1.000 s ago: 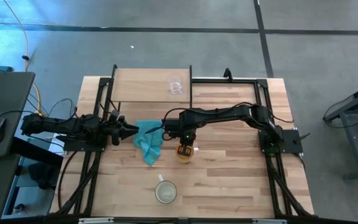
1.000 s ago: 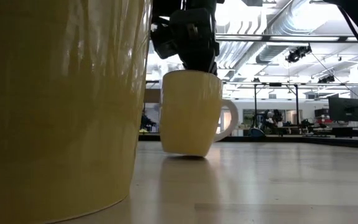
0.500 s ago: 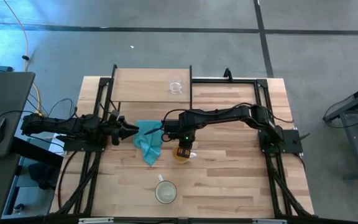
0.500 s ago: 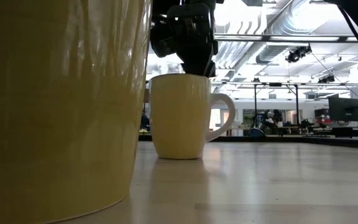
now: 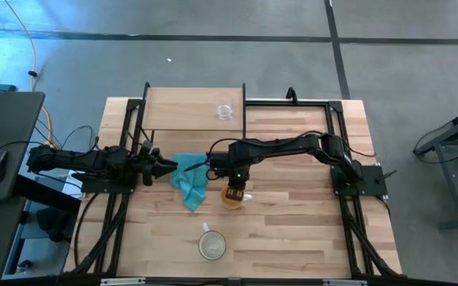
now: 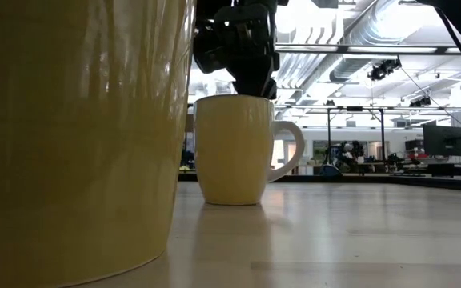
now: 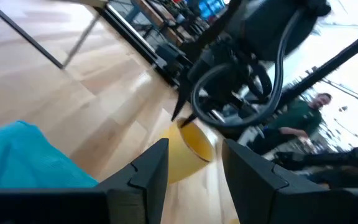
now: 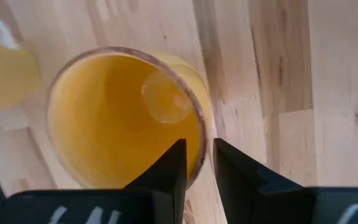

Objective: Stack small to large cups/mugs on shelf
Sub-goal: Put the yellow mug on the shelf

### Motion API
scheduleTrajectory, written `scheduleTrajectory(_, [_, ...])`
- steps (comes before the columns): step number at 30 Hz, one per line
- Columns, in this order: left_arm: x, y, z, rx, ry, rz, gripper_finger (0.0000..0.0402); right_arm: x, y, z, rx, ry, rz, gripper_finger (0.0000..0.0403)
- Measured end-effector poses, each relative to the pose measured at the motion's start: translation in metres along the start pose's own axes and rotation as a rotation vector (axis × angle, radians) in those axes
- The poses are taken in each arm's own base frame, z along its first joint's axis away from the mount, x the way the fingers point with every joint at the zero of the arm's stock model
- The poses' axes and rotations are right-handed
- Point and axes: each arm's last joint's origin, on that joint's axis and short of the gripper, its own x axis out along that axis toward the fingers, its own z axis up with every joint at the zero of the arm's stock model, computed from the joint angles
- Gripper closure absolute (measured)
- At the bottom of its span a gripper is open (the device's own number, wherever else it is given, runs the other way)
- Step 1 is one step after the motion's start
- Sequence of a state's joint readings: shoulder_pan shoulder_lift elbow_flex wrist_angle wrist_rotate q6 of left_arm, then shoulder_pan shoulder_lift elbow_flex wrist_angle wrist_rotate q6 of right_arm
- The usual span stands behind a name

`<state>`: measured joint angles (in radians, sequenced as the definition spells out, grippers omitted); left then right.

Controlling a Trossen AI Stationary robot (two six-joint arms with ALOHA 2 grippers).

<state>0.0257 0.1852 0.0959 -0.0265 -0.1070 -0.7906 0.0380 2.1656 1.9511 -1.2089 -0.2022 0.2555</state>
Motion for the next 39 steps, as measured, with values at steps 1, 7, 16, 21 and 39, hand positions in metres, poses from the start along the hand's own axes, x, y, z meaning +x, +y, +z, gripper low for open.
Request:
scheduleTrajectory(1, [0.0, 0.0, 0.0, -0.001, 0.011, -0.011, 0.0263, -0.002, 0.001, 0.0, -0.004, -0.01, 0.007, 0.0331])
scheduleTrajectory(7, [0.0, -0.003, -0.003, -0.018, 0.103, -0.098, 0.0263, -0.024, 0.003, 0.0, -0.024, -0.102, 0.034, 0.0331])
scheduleTrajectory(16, [0.014, -0.008, -0.002, 0.012, 0.115, -0.152, 0.0263, -0.055, 0.005, -0.004, -0.037, -0.212, 0.049, 0.0331])
scheduleTrajectory(21, [0.033, -0.012, -0.003, 0.053, 0.163, -0.159, 0.0263, -0.07, 0.006, -0.01, -0.067, -0.256, 0.021, 0.0331])
scheduleTrajectory(39, [0.158, -0.064, 0.018, 0.396, 0.517, 0.058, 0.0263, -0.18, 0.001, -0.07, -0.079, -0.559, -0.25, 0.0232])
